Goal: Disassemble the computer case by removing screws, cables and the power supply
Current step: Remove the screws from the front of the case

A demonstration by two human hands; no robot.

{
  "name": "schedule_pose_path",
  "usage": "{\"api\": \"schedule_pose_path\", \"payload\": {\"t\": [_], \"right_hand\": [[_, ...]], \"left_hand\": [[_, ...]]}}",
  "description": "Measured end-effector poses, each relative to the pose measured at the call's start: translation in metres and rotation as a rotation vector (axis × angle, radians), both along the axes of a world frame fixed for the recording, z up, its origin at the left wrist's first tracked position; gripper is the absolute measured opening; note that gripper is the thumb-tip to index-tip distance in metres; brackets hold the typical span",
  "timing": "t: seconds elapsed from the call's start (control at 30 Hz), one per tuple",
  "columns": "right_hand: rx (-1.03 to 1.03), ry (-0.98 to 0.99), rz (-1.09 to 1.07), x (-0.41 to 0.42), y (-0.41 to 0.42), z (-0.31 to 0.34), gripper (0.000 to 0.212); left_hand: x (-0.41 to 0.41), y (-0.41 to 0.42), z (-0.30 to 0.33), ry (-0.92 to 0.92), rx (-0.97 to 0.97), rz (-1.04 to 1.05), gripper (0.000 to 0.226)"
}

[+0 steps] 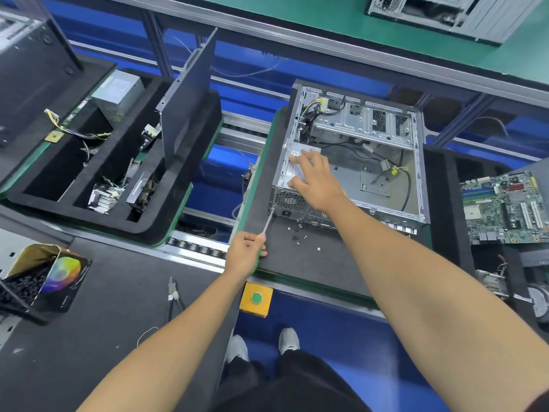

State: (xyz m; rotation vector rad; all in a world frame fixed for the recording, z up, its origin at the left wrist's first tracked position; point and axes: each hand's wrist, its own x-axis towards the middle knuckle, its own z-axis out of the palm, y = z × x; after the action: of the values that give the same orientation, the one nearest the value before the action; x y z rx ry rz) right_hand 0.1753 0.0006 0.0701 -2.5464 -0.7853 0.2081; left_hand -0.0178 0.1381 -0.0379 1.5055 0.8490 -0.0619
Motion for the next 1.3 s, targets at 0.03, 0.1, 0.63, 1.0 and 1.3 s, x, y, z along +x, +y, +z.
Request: {"api": "schedule_pose_path", "payload": {"t": [0.03,0.1,0.63,1.0,1.3], "right_hand": [[0.0,-0.001,0.0,0.0,0.0,0.0,0.053],[0.001,-0.003,0.0,0.0,0.001,0.0,0.052],[-0.014,-0.008,0.0,0.002,0.0,-0.002,0.053],[-0.01,-0.015,0.002,0.002,0.001,-0.001,0.054],[0.002,-0.006,-0.004,0.002,0.001,-0.001,0.053]], "left_hand": [[0.002,0.0,0.001,-0.01,-0.02,-0.018,0.031],[0.005,-0.001,0.005,-0.02,-0.045,-0.05,0.034],[0.008,-0.007,0.01,0.003,0.022,-0.113,0.032],[0.015,-0.007,0.012,0.028,-0.134,0.021,0.029],[0.016,-0.009,0.011,-0.044,-0.001,-0.01,0.052]]}}
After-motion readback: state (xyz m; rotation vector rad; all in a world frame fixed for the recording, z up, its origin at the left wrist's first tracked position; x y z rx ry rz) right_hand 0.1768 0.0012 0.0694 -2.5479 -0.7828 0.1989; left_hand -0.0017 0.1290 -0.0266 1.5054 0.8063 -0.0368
